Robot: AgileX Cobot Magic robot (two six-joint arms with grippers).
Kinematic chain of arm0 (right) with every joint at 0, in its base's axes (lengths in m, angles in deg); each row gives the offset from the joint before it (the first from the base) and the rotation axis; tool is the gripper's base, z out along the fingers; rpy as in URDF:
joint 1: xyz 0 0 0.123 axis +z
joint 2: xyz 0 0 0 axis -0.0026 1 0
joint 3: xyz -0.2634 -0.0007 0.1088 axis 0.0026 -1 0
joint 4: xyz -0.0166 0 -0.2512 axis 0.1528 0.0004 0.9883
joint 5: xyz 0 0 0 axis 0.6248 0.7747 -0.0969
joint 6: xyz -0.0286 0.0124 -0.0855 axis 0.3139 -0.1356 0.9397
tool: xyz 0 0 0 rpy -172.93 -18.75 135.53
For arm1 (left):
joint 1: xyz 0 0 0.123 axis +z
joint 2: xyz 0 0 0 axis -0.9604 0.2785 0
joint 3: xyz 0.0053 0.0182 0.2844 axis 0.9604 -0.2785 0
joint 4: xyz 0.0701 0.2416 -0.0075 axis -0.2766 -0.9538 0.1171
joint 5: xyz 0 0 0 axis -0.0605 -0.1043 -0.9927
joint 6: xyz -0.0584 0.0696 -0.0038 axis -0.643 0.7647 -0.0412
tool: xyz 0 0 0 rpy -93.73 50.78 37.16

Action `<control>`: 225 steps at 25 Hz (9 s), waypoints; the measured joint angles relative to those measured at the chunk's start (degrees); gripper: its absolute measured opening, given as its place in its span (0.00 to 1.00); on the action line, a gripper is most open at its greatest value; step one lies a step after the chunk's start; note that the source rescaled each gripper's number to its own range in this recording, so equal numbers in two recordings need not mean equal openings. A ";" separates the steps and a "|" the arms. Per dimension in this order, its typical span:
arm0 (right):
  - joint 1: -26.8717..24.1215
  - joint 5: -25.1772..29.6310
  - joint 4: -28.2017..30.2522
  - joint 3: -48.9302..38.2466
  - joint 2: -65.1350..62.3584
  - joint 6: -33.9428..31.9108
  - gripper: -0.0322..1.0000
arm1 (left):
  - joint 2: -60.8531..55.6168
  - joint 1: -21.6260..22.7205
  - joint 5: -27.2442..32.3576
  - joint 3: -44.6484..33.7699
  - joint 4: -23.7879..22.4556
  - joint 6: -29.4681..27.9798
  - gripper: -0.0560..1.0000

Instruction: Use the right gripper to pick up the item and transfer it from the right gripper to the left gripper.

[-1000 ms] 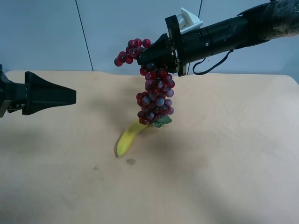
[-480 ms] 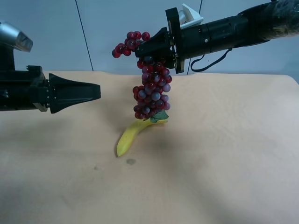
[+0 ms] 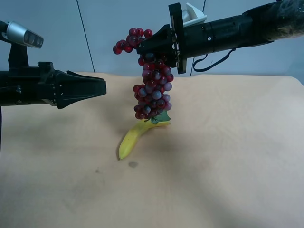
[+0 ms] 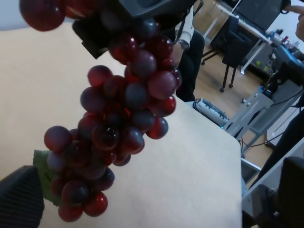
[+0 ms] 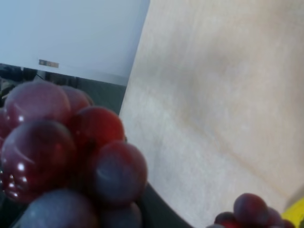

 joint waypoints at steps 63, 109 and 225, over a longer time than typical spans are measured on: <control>2.74 -0.05 -9.96 0.00 0.00 3.78 0.03 | 20.38 -14.47 0.06 25.62 0.16 -7.05 1.00; 2.74 0.10 -9.32 0.00 0.00 9.74 0.87 | 20.28 -14.47 -0.05 25.62 -0.77 -14.96 0.10; -5.75 -6.79 89.04 -46.61 -104.65 -47.37 0.91 | 19.93 -14.47 -0.36 25.62 -0.98 -23.65 0.07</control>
